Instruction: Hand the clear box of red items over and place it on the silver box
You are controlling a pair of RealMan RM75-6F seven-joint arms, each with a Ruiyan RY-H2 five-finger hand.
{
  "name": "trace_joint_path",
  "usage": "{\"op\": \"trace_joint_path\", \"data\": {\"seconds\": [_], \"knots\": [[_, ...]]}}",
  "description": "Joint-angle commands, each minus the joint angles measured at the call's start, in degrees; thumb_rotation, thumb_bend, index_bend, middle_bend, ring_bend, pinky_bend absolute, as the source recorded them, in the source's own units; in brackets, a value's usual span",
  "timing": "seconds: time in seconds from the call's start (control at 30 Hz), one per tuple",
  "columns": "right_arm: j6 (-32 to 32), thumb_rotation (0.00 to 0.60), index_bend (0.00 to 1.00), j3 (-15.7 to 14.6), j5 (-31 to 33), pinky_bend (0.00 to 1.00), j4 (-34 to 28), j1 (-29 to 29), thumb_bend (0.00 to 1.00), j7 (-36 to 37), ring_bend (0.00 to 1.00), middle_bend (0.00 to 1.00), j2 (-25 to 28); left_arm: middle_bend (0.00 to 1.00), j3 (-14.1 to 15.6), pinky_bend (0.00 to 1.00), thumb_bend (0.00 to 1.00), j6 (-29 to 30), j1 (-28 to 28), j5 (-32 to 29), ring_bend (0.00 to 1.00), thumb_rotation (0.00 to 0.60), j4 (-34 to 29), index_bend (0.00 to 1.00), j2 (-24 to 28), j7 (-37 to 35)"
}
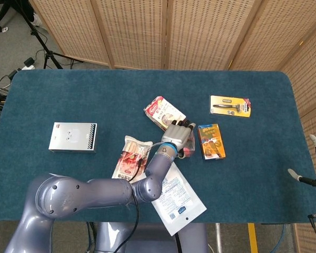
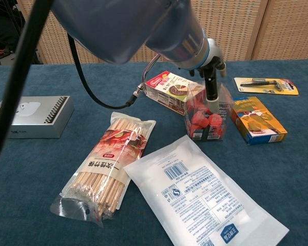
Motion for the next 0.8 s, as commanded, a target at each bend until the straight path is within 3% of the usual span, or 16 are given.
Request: {"op": "trace_joint_path", "data": {"seconds": [0.03,0.23,0.47,0.57,0.67,0.8], "knots": [[0.05,0.600,0.00,0.11,-0.19,0.00,-0.10,-0.12,0.16,0.23,0.00,0.00,0.15,0.00,-0.08,0.00,0.21,0.12,0.05,-0.73,0.00,0.600,1.12,0.00,-1.12,1.64],[0.54,0.600,0.00,0.58,-0.32,0.00,-0.33,-0.65,0.16,0.81,0.00,0.00,0.58,0.00,-0.38,0.00,0.28,0.66,0.08,-2.45,0.00,0.600,3.77,0.03,-3.54,5.26],[1.83,0.600,0.00,0.95,-1.12,0.00,-1.13,-1.39,0.16,1.56,0.00,0.00,1.15,0.00,-0.83,0.12,0.43,3.17,0.13,-4.34,0.01,0.600,5.97,0.25,-5.94,10.33],[2.30,0.600,0.00,0.96,-1.41,0.00,-1.34,-1.71,0.16,1.50,0.00,0.00,1.28,0.10,-1.25,0.20,0.51,4.43,0.34,-3.80,0.09,0.600,7.32,0.38,-7.10,11.63],[1.85,0.600,0.00,1.09,-1.19,0.00,-1.33,-1.75,0.16,1.47,0.00,0.00,1.32,0.22,-1.67,0.30,0.57,7.63,0.55,-0.25,0.18,0.600,9.34,0.53,-9.09,11.26],[1.43,0.600,0.00,1.26,-1.01,0.00,-1.32,-1.74,0.16,1.38,0.00,0.00,1.33,0.26,0.27,0.33,0.60,12.26,1.06,9.35,0.21,0.600,11.75,0.61,-11.64,9.66]]}}
